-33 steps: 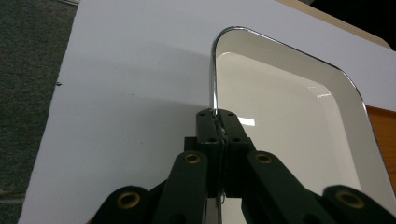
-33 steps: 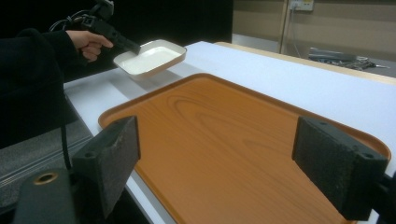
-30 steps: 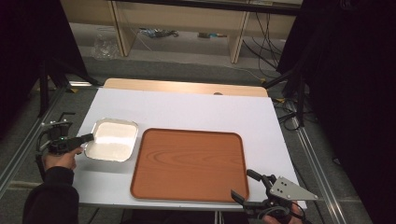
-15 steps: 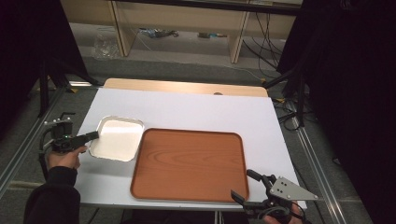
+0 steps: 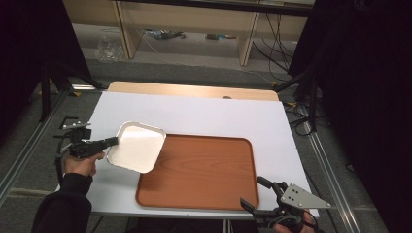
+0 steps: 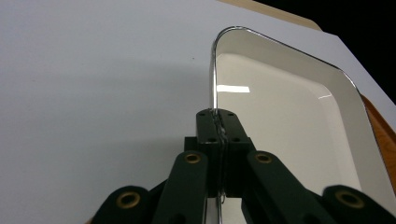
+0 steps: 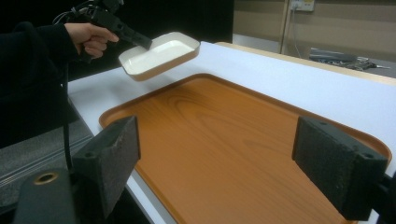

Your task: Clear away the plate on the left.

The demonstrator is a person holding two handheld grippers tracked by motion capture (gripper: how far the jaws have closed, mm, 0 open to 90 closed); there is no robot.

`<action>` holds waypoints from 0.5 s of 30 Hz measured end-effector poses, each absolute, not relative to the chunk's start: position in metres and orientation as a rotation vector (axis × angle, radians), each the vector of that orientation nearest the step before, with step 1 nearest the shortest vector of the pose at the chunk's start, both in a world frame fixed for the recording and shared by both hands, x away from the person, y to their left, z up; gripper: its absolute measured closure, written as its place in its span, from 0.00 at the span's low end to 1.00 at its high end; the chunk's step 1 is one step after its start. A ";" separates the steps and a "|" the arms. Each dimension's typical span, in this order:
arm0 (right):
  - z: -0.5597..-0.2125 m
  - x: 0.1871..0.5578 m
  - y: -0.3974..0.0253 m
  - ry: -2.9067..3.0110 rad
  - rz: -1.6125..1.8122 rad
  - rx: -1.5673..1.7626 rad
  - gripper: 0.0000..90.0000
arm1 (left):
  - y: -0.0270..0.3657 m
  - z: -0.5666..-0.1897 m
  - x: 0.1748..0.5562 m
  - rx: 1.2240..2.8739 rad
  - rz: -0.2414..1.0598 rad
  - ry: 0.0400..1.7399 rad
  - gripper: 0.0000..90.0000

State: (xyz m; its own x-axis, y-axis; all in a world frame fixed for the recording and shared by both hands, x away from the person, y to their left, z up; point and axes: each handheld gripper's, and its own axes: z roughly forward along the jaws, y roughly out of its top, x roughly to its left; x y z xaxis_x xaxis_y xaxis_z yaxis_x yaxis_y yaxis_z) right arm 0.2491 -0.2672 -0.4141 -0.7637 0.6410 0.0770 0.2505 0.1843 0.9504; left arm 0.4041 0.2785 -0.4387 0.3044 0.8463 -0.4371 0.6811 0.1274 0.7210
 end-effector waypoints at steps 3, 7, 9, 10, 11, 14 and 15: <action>-0.414 0.249 -0.267 2.127 1.603 0.847 0.18 | 0.270 -0.439 0.404 1.621 0.202 1.408 0.98; -0.414 0.247 -0.267 2.124 1.591 0.873 0.18 | 0.259 -0.440 0.405 1.642 0.185 1.385 0.98; -0.414 0.249 -0.267 2.127 1.602 0.848 0.18 | 0.256 -0.440 0.405 1.648 0.180 1.381 0.98; -0.414 0.249 -0.268 2.105 1.589 0.842 0.18 | 0.250 -0.441 0.405 1.655 0.171 1.373 0.98; -0.414 0.249 -0.268 2.105 1.589 0.842 0.18 | 0.250 -0.441 0.405 1.655 0.171 1.373 0.98; -0.414 0.248 -0.267 2.109 1.590 0.853 0.18 | 0.238 -0.443 0.406 1.679 0.156 1.355 0.98; -0.414 0.248 -0.267 2.112 1.590 0.854 0.18 | 0.235 -0.444 0.406 1.685 0.152 1.350 0.98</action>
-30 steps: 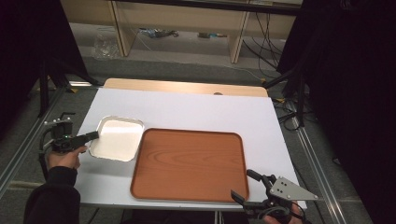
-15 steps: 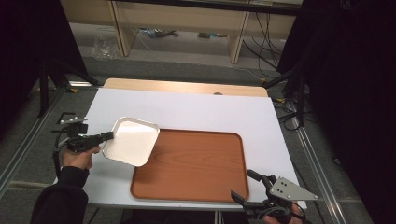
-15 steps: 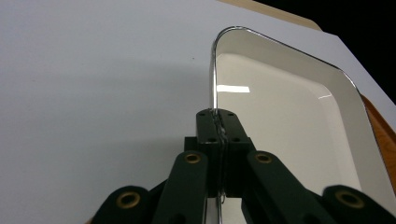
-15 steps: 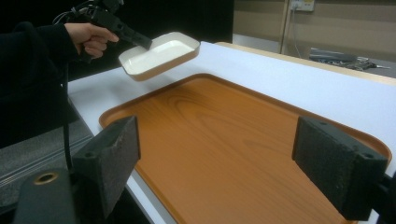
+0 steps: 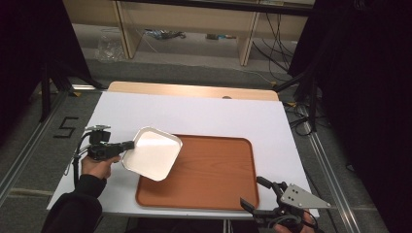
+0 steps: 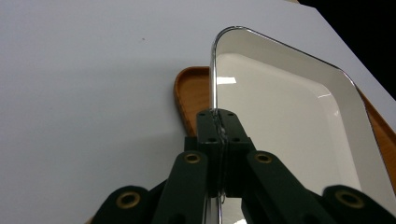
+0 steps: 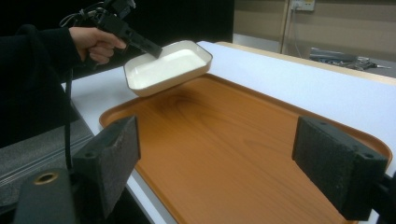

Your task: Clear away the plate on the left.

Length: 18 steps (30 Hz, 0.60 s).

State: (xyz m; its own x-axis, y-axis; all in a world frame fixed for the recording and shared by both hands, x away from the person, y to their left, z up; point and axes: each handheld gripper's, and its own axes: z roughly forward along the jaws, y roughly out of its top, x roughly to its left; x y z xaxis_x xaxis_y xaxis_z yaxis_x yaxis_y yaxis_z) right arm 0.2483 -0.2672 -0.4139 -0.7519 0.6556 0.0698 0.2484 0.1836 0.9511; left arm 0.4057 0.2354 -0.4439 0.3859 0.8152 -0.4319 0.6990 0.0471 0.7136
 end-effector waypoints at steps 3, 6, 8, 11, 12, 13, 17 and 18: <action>-0.414 0.247 -0.266 2.128 1.604 0.882 0.18 | 0.226 -0.445 0.406 1.715 0.141 1.332 0.98; -0.414 0.247 -0.267 2.132 1.599 0.877 0.18 | 0.218 -0.447 0.406 1.728 0.130 1.324 0.98; -0.414 0.249 -0.266 2.128 1.612 0.860 0.18 | 0.212 -0.449 0.406 1.749 0.114 1.309 0.98; -0.414 0.249 -0.267 2.138 1.603 0.841 0.18 | 0.206 -0.451 0.406 1.769 0.110 1.301 0.98; -0.414 0.249 -0.267 2.138 1.602 0.843 0.18 | 0.201 -0.452 0.406 1.775 0.099 1.299 0.98; -0.414 0.249 -0.267 2.138 1.602 0.841 0.18 | 0.199 -0.453 0.407 1.784 0.097 1.290 0.98; -0.414 0.248 -0.266 2.138 1.604 0.860 0.18 | 0.193 -0.454 0.406 1.793 0.083 1.288 0.98; -0.414 0.249 -0.267 2.136 1.608 0.841 0.18 | 0.190 -0.456 0.407 1.803 0.080 1.281 0.98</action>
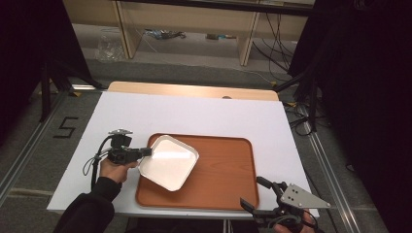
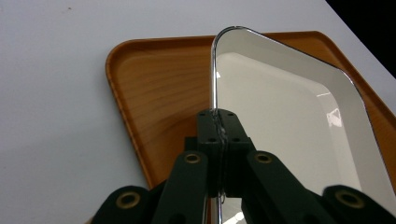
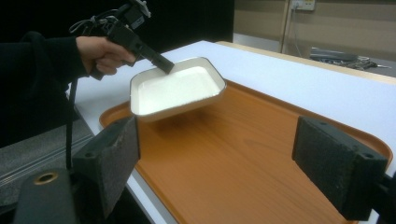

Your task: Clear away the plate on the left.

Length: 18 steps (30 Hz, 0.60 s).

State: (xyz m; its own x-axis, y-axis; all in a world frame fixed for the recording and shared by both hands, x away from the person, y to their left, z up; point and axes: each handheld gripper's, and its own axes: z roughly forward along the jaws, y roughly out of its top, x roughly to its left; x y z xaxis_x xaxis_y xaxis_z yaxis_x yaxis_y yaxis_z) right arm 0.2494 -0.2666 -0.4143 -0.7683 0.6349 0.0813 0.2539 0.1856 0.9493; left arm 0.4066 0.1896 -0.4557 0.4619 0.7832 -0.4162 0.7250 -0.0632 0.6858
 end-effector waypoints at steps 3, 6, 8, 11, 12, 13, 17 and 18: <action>-0.414 0.250 -0.267 2.137 1.608 0.839 0.18 | 0.184 -0.458 0.407 1.808 0.068 1.279 0.98; -0.414 0.249 -0.267 2.128 1.589 0.837 0.18 | 0.181 -0.459 0.407 1.821 0.063 1.275 0.98; -0.414 0.249 -0.267 2.128 1.588 0.839 0.18 | 0.177 -0.460 0.407 1.826 0.069 1.273 0.98; -0.414 0.249 -0.267 2.111 1.591 0.836 0.18 | 0.169 -0.462 0.408 1.845 0.063 1.264 0.98; -0.414 0.249 -0.267 2.129 1.589 0.847 0.18 | 0.167 -0.463 0.408 1.846 0.054 1.264 0.98; -0.414 0.248 -0.267 2.131 1.584 0.856 0.18 | 0.165 -0.463 0.408 1.848 0.056 1.265 0.98; -0.414 0.248 -0.268 2.131 1.586 0.850 0.18 | 0.157 -0.466 0.409 1.879 0.049 1.251 0.98; -0.414 0.248 -0.266 2.143 1.601 0.872 0.18 | 0.155 -0.467 0.410 1.871 0.048 1.256 0.98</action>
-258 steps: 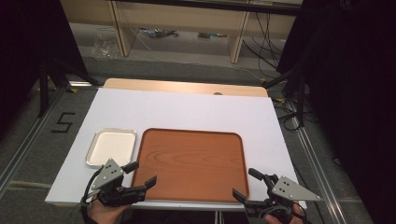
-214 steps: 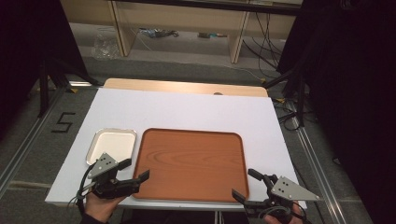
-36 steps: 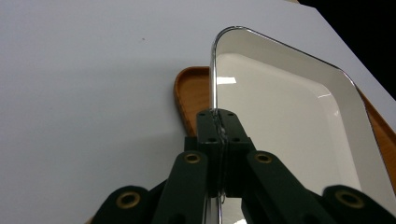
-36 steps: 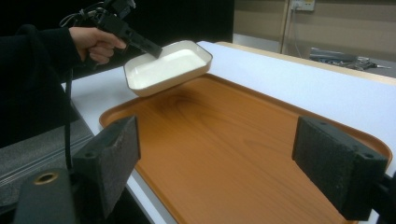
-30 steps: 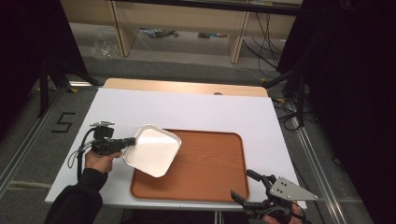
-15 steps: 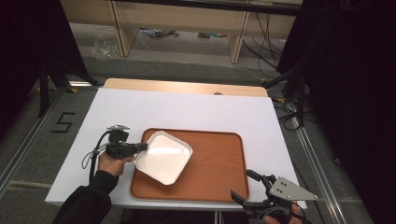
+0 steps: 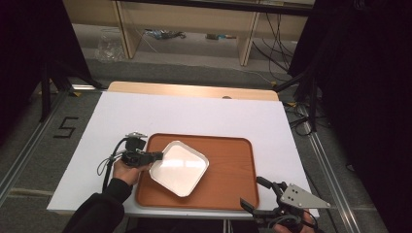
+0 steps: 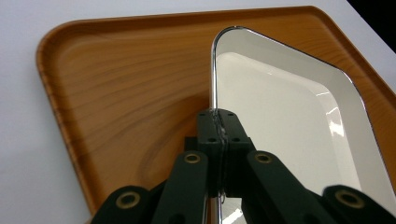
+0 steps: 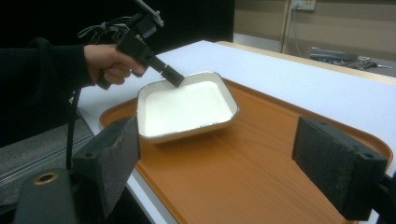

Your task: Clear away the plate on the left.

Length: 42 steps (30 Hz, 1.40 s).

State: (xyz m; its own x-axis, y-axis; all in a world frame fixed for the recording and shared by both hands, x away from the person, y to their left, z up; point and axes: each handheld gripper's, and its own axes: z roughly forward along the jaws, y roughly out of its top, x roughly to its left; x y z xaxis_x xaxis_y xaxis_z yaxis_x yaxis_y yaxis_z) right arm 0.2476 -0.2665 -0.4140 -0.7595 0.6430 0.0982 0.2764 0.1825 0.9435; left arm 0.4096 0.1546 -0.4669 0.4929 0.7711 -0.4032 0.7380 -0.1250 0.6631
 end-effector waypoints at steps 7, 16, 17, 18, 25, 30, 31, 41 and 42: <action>-0.414 0.249 -0.267 2.141 1.603 0.842 0.18 | 0.145 -0.471 0.412 1.906 0.040 1.246 0.98; -0.414 0.249 -0.268 2.103 1.584 0.835 0.18 | 0.130 -0.480 0.411 1.957 0.031 1.238 0.98; -0.414 0.249 -0.268 2.105 1.585 0.836 0.18 | 0.129 -0.481 0.411 1.954 0.024 1.239 0.98; -0.414 0.249 -0.268 2.105 1.584 0.835 0.18 | 0.129 -0.482 0.411 1.983 0.037 1.231 0.98; -0.414 0.248 -0.268 2.104 1.586 0.836 0.18 | 0.129 -0.485 0.411 2.008 0.047 1.206 0.97; -0.414 0.249 -0.267 2.112 1.592 0.831 0.18 | 0.128 -0.485 0.408 2.021 0.018 1.215 0.93; -0.414 0.248 -0.267 2.113 1.594 0.848 0.18 | 0.128 -0.484 0.408 2.014 0.015 1.215 0.92; -0.414 0.248 -0.268 2.106 1.585 0.837 0.18 | 0.131 -0.483 0.404 2.048 0.001 1.192 0.96; -0.414 0.248 -0.268 2.113 1.585 0.848 0.18 | 0.132 -0.483 0.401 2.056 -0.009 1.188 0.96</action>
State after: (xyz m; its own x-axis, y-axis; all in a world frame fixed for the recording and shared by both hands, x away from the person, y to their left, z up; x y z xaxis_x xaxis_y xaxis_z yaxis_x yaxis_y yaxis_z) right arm 0.2481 -0.2676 -0.4137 -0.7529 0.6551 0.0639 0.2448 0.1886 0.9510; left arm 0.4014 0.1317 -0.4831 0.5693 0.7427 -0.3526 0.7479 -0.2897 0.5973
